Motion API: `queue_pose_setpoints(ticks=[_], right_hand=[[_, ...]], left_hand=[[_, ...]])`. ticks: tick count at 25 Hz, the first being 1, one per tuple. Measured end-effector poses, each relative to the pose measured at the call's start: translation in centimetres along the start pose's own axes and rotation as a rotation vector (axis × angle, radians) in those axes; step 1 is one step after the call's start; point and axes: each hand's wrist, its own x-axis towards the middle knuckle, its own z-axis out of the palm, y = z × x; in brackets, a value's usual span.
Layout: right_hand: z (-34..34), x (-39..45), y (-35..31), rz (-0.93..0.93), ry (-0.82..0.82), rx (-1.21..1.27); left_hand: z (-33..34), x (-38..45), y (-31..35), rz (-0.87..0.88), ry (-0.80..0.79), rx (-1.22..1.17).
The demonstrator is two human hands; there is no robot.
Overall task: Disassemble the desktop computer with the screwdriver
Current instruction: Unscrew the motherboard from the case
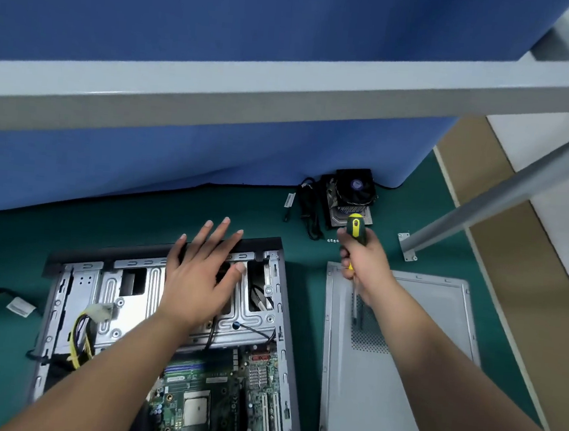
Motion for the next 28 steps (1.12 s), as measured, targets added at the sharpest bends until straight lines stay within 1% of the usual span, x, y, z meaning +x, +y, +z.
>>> queue_pose_setpoints(ticks=[2, 4, 7, 11, 12, 13, 15, 16, 17, 20, 22, 24, 26, 28], right_hand=[[0.8, -4.6, -1.1, 0.016, -0.140, 0.248], [1.7, -9.2, -1.5, 0.027, -0.249, 0.399], [3.2, -14.8, -1.0, -0.002, -0.314, 0.412], [4.6, -20.0, 1.1, 0.004, -0.358, 0.483], [4.8, -20.8, 1.7, -0.020, -0.343, 0.434], [4.8, -21.5, 2.3, -0.077, -0.305, 0.302], [4.5, -22.5, 3.4, -0.255, -0.159, -0.095], [4.4, -23.0, 3.8, -0.331, -0.091, -0.254], [4.2, -23.4, 4.1, -0.385, -0.058, -0.351], [4.1, -24.4, 5.1, -0.490, -0.085, -0.464], [3.9, -24.7, 5.8, -0.546, -0.104, -0.533], [3.1, -25.0, 6.4, -0.570, -0.117, -0.630], [2.0, -25.4, 7.5, -0.579, -0.152, -0.728], [0.9, -25.8, 8.9, -0.600, -0.218, -0.848]], left_hand=[[-1.0, -1.0, 1.5, 0.017, -0.010, -0.138], [-1.4, -4.0, 4.1, 0.067, -0.009, -0.294], [-0.8, -10.0, 7.7, 0.064, -0.185, -0.520], [-0.4, -15.2, 8.0, -0.005, -0.219, -0.738], [-0.6, -16.1, 7.7, -0.012, -0.222, -0.769], [-0.8, -17.0, 7.2, -0.014, -0.219, -0.776], [-1.1, -18.2, 6.0, -0.014, -0.217, -0.704], [-1.3, -18.6, 5.4, -0.011, -0.230, -0.637], [-1.4, -18.8, 4.8, -0.006, -0.249, -0.563], [-1.8, -19.0, 3.3, 0.043, -0.293, -0.344], [-2.0, -19.1, 1.7, 0.106, -0.212, -0.192], [-2.5, -19.3, -0.8, 0.121, -0.065, -0.073], [-3.0, -19.6, -4.0, 0.069, 0.034, 0.053], [-3.2, -20.1, -6.9, 0.002, 0.031, 0.153]])
